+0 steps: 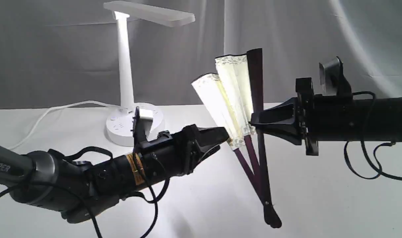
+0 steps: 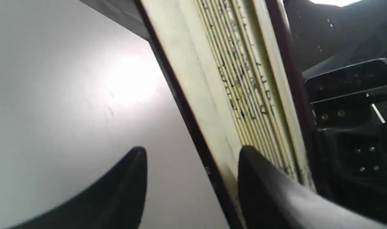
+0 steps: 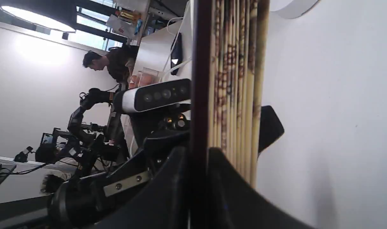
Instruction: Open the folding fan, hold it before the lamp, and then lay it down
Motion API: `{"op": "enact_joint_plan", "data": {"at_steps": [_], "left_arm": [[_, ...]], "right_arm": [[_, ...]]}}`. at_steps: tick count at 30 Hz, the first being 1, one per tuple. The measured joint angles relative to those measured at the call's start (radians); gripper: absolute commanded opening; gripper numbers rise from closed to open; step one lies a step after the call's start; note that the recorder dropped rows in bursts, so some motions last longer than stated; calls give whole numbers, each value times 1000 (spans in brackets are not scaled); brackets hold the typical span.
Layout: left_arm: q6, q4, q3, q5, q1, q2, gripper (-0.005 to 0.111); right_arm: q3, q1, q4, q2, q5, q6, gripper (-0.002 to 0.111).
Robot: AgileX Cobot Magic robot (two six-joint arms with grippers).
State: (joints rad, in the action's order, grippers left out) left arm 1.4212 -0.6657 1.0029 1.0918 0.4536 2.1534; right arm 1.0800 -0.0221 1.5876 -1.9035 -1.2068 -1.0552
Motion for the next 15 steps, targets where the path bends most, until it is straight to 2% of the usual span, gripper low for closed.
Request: {"op": "enact_joint_plan", "data": {"at_steps": [5, 8, 15], "left_arm": [[107, 54, 2, 112, 0, 77, 45], [181, 99, 2, 127, 0, 113, 45], [244, 116, 14, 121, 0, 123, 45]], "right_arm": [[0, 0, 0, 0, 2, 0, 0], [0, 0, -2, 0, 12, 0, 0], [0, 0, -24, 1, 4, 0, 0]]}}
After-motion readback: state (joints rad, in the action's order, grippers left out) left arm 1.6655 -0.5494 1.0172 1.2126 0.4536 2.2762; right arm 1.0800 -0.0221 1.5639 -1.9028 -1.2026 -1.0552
